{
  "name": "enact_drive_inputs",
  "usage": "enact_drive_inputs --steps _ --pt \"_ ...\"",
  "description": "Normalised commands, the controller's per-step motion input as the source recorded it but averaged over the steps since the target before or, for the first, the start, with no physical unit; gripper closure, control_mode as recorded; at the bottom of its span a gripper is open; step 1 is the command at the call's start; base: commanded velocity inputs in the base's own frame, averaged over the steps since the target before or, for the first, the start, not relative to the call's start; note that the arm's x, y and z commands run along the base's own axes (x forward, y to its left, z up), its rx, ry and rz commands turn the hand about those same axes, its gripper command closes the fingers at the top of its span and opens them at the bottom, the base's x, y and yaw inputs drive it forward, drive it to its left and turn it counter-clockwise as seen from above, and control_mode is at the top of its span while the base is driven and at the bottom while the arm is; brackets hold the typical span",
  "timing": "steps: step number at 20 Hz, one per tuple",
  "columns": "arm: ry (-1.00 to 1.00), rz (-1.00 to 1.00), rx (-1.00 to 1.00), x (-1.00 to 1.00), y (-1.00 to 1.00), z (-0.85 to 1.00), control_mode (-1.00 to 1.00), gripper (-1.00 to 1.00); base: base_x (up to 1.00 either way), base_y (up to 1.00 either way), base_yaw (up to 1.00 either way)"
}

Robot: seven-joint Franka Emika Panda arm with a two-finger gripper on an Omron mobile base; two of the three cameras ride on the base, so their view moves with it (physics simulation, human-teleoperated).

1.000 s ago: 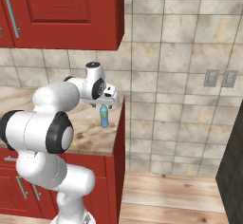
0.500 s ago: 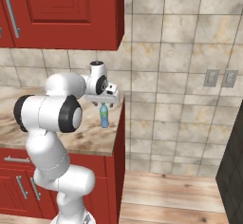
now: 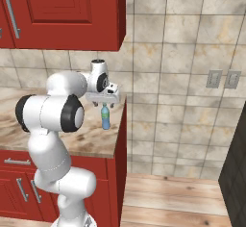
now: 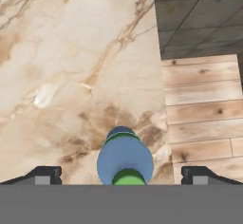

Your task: Place the drinks on the dining counter in a tight cluster.

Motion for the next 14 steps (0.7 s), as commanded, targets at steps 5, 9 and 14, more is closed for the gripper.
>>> enact_drive_inputs --steps 5,9,14 --pt "0.00 0.00 0.01 -0.50 0.00 0.00 -1.00 -1.00 0.00 0.00 0.00" --pt "0.00 0.00 0.00 0.05 0.00 -0.01 -1.00 -1.00 0.00 0.00 0.00" --pt "0.00 0.00 0.00 0.33 0.00 -0.13 -1.00 -1.00 0.00 0.00 0.00"
